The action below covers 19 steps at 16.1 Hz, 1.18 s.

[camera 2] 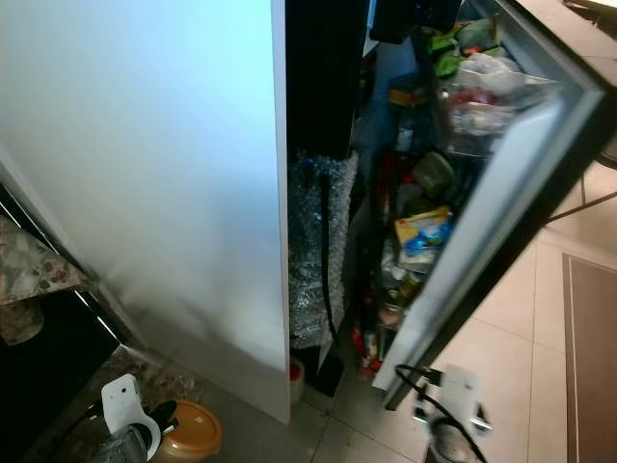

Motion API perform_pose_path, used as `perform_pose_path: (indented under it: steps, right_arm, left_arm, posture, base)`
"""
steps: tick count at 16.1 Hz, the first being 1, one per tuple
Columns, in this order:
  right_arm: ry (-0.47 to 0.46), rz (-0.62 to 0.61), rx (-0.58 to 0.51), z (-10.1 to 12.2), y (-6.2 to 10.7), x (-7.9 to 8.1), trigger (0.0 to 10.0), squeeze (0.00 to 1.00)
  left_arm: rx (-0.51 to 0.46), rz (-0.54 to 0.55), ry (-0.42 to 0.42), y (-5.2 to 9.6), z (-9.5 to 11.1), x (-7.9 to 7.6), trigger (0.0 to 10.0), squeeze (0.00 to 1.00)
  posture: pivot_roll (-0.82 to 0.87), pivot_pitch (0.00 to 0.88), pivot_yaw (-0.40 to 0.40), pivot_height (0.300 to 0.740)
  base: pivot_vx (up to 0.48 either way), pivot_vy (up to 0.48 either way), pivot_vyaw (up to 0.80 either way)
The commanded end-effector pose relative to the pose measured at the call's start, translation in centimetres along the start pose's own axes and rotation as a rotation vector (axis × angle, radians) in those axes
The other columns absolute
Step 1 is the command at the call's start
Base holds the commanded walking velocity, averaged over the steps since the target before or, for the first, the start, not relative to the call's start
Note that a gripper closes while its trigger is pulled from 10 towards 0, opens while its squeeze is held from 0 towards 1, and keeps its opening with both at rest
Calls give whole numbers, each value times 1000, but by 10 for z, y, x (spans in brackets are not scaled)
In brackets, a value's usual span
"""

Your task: Restocking fridge

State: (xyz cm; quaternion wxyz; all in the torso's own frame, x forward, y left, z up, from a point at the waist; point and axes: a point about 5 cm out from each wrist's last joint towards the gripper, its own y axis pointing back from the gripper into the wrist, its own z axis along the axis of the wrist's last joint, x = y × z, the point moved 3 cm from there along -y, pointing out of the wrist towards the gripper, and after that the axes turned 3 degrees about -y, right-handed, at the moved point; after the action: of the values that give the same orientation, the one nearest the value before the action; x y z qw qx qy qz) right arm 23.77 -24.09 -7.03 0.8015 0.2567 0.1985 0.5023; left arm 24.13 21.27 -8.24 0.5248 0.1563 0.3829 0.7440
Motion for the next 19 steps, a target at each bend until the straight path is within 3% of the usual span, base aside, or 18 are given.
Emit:
perform_pose_path:
  steps: [1,3,4,7,9,11,14,19]
  right_arm:
    - [6,72,-12,6,-1,14,10000,0]
    - [7,226,37,-2,4,41,10000,0]
    - [41,246,62,-10,6,43,10000,0]
    - [167,256,231,-60,21,31,10000,0]
    - [225,265,275,-71,26,27,10000,0]
    - [159,247,269,-71,26,27,10000,0]
    - [164,268,260,-69,26,34,10000,0]
    - [166,260,252,-67,25,32,10000,0]
  left_arm:
    - [-2,1,-16,0,0,0,10000,0]
    - [12,2,-30,0,-3,2,10000,0]
    - [15,5,-32,1,-4,2,10000,0]
    - [19,26,-29,1,-5,7,10000,0]
    - [23,30,-30,1,-6,9,10000,0]
    - [31,29,-35,2,-9,10,10000,0]
    - [35,24,-57,2,-11,10,10000,0]
    - [41,25,-71,3,-12,10,10000,0]
  posture:
    - [34,0,-3,740]
    - [34,0,-3,740]
    - [31,0,-4,740]
    - [45,0,-8,740]
    - [48,0,-8,740]
    - [40,0,-2,740]
    - [42,0,-1,740]
    - [43,0,-2,740]
  base:
    - [0,0,0]
    - [0,0,0]
    - [0,0,0]
    - [0,0,0]
    - [0,0,0]
    - [0,0,0]
    - [0,0,0]
    - [0,-51,0]
